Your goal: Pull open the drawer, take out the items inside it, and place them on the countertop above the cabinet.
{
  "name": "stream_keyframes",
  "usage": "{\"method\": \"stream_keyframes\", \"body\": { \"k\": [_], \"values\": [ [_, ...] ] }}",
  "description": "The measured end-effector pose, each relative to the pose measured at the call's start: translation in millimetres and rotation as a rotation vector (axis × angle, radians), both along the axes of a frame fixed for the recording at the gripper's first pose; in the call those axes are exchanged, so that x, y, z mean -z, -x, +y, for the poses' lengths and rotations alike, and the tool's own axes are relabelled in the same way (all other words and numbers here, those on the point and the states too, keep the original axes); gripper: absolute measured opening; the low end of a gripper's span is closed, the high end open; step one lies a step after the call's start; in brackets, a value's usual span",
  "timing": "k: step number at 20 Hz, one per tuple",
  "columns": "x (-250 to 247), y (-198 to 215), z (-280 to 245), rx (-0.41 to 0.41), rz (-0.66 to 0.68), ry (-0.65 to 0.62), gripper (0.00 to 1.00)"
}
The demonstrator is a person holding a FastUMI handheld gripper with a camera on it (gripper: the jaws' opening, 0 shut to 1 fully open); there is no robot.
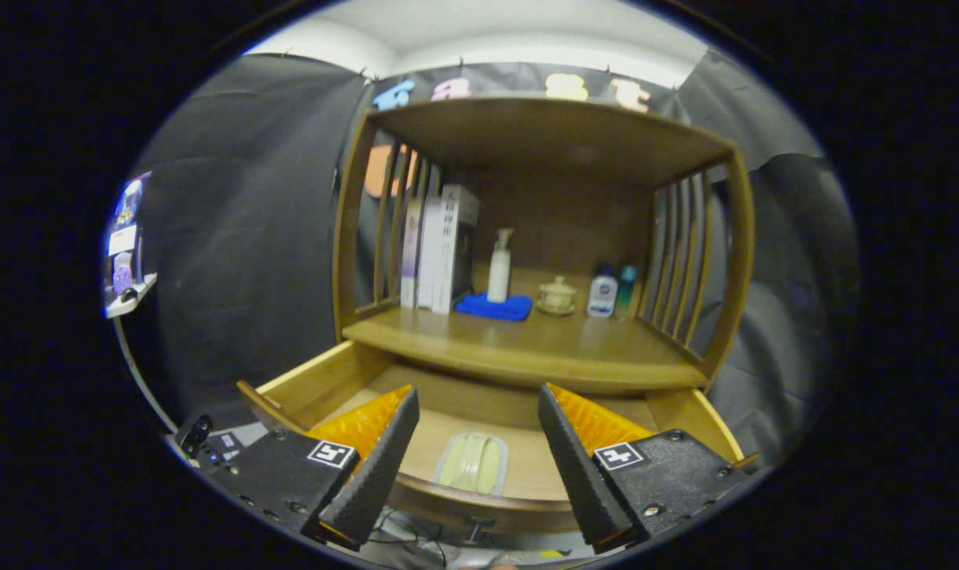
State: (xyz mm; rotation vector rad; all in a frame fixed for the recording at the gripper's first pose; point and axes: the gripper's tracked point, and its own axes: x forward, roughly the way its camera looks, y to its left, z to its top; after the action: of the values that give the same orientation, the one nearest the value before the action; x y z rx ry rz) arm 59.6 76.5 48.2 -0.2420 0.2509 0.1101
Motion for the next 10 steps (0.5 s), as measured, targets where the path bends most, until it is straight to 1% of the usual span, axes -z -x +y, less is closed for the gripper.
{"method": "stream_keyframes", "body": {
  "k": [2,3,5,7,10],
  "values": [
    [24,-19,-1,0.008,0.129,0.034,0.95],
    [37,-25,-1,0.013,0.202,0.017,0.95],
    [58,-32,-1,0.05,0.332,-0.05,0.95],
    [72,-45,-8,0.087,0.425,-0.068,0.95],
    [91,-49,-17,0.152,0.517,-0.065,0.92]
  ]
}}
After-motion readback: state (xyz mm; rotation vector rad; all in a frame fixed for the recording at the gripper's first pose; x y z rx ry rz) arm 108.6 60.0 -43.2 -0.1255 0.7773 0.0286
